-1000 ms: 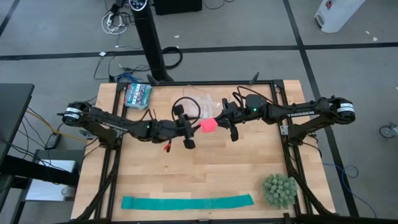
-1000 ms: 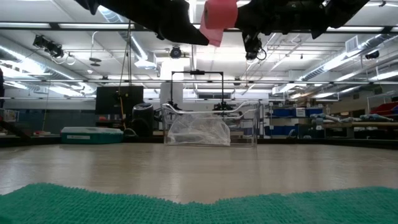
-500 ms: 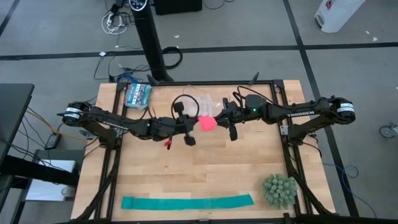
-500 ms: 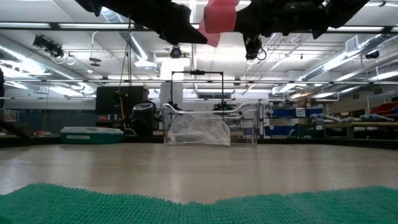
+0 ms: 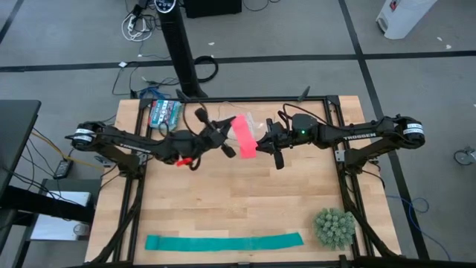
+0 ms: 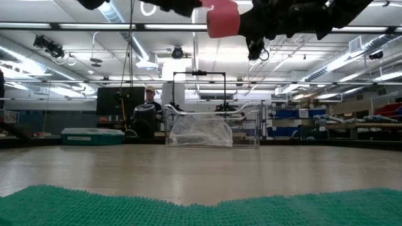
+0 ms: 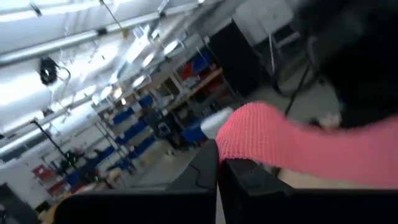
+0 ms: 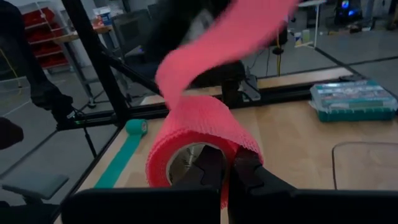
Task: Roll bandage
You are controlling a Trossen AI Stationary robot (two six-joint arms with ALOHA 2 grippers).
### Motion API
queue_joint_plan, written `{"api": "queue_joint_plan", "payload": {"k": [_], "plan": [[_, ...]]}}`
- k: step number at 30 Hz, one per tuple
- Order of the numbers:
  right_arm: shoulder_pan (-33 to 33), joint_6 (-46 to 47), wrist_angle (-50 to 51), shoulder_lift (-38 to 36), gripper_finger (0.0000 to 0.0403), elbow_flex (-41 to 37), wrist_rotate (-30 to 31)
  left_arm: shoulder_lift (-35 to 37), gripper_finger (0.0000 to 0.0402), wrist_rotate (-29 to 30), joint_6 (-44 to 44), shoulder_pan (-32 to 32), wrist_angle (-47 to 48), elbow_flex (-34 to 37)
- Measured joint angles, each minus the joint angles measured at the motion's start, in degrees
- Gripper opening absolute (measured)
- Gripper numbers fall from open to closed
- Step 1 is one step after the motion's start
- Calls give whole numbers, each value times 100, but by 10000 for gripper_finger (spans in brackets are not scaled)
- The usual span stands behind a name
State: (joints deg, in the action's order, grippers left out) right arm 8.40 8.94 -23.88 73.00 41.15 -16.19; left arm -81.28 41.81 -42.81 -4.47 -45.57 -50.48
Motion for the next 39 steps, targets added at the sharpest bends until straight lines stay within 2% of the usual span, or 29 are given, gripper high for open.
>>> {"api": "queue_joint_plan", "payload": {"k": [5,10,14,20,28,39], "plan": [[67,8,50,1,0,0,4,355,9,-385,-32,-41,9,-2],[68,3,59,1,0,0,8,483,9,-1246,122,-41,-51,-4],[68,1,127,1,0,0,-91,482,9,-1576,78,-41,-332,-8],[-32,1,227,0,0,1,-299,483,9,-1610,-198,-13,-713,-13],[-254,3,548,1,0,1,-341,483,10,-1644,-229,101,-769,-13],[-343,84,241,-1,0,2,-1671,481,10,-1644,-233,112,-736,-13]]}}
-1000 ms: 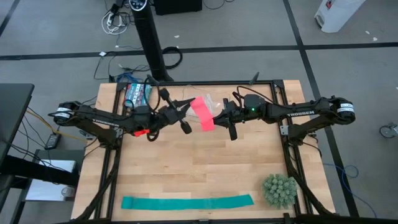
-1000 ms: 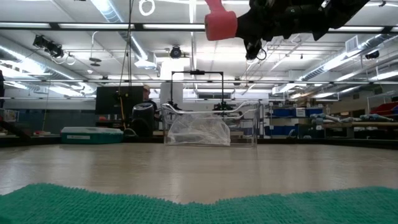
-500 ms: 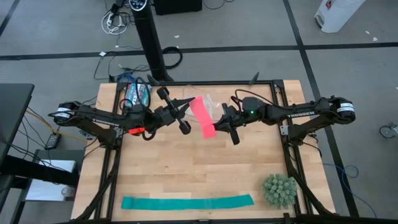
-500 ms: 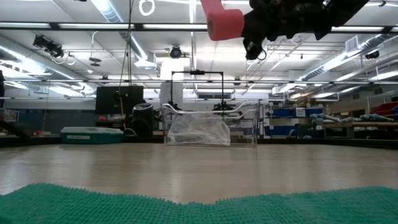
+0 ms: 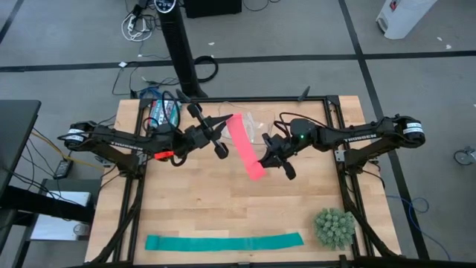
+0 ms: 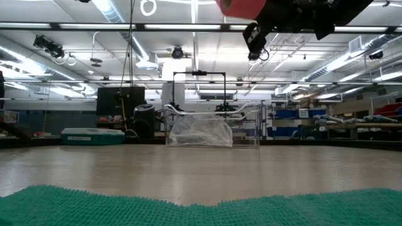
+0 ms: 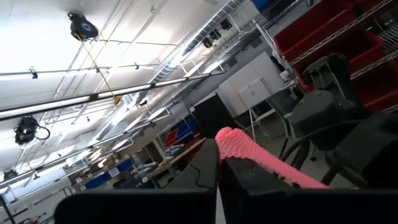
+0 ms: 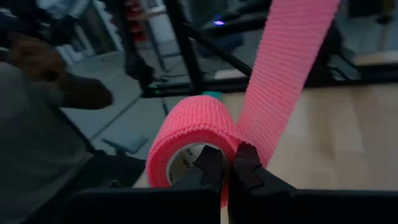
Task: Roll bandage
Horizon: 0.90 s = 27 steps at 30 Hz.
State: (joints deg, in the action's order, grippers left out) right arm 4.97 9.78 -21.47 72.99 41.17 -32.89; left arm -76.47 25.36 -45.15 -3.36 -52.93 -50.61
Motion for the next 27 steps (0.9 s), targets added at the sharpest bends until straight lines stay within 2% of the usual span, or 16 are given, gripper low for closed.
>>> {"api": "queue_joint_plan", "payload": {"k": [4,8,14,20,27], "plan": [[44,34,-70,0,0,0,-57,0,10,0,-2,-2,-2,0],[220,-103,247,0,0,0,356,0,10,2,2,-2,-30,0],[576,-140,290,0,0,0,577,0,10,-113,41,-54,-74,0],[929,-140,287,0,0,0,1165,0,10,-626,192,-116,-1,1],[1093,-140,269,0,0,0,1538,0,10,-1375,500,-125,488,2]]}}
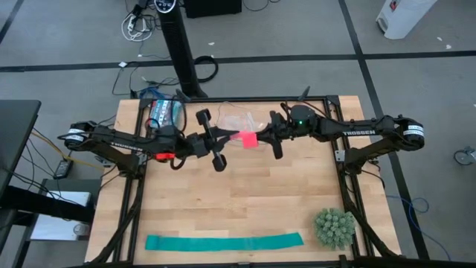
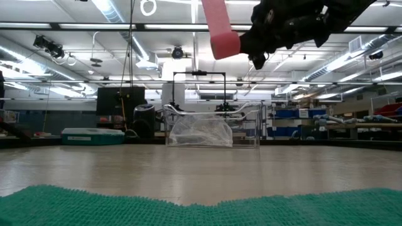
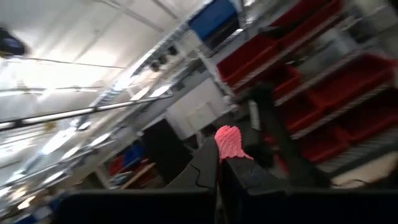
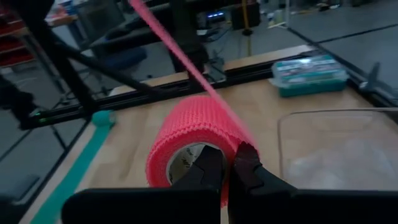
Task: Roll bandage
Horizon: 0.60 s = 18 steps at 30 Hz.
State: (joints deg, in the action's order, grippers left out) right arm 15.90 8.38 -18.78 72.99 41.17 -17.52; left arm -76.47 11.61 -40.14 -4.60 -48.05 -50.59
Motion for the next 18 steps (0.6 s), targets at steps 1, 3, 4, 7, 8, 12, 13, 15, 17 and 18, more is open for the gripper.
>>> {"api": "queue_joint_plan", "payload": {"k": [1,3,4,7,8,12,13,15,17,18], "plan": [[-2,0,0,0,0,0,78,-2,10,-118,65,0,77,0],[0,0,-20,0,0,0,217,-2,10,-283,256,-2,211,0],[0,0,-43,0,0,0,265,-2,10,-359,322,-2,276,0],[19,0,-112,0,0,0,280,-2,10,-480,589,-2,482,0],[33,0,-144,0,0,0,281,-2,10,-490,631,-2,563,0],[178,5,-199,0,0,0,65,-2,10,-488,642,-84,893,0],[238,36,-199,0,0,0,-62,-2,10,-488,632,-117,933,0],[366,100,-204,0,0,0,-309,-2,10,-485,598,-185,950,0],[478,130,-206,0,0,0,-457,-2,10,-481,586,-253,939,1],[529,158,-210,0,0,0,-519,-2,10,-481,584,-278,936,1]]}}
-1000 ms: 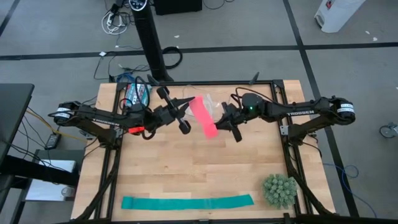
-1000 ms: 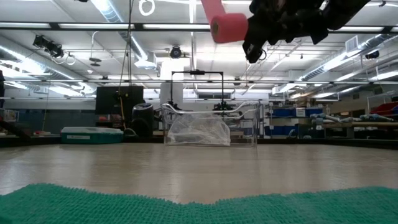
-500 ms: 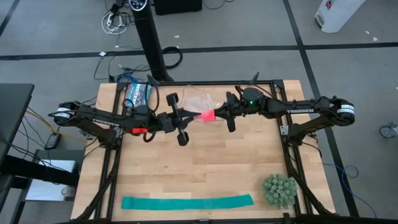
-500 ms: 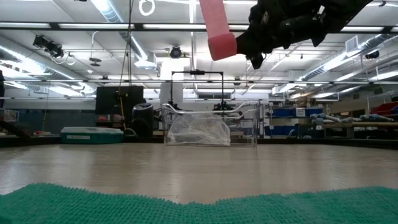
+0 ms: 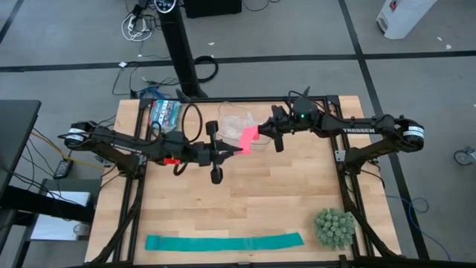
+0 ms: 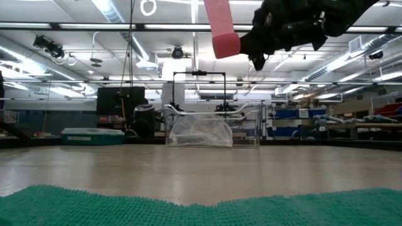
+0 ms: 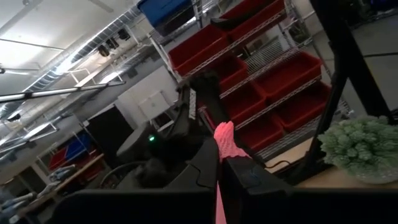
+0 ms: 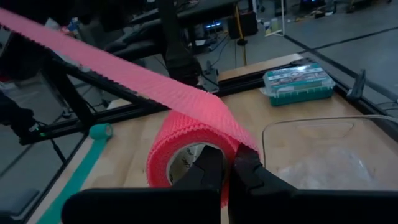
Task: Roll bandage
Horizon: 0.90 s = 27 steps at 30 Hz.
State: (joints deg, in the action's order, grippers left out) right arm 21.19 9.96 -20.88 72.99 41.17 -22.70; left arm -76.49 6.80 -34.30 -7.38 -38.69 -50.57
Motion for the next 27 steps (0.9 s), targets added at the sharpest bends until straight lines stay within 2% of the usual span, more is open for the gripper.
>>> {"api": "queue_joint_plan", "payload": {"k": [7,27], "plan": [[197,92,-98,0,0,-2,-157,0,10,125,-11,-61,185,1],[229,399,-1458,0,0,-4,-154,0,10,130,325,-67,1149,3]]}}
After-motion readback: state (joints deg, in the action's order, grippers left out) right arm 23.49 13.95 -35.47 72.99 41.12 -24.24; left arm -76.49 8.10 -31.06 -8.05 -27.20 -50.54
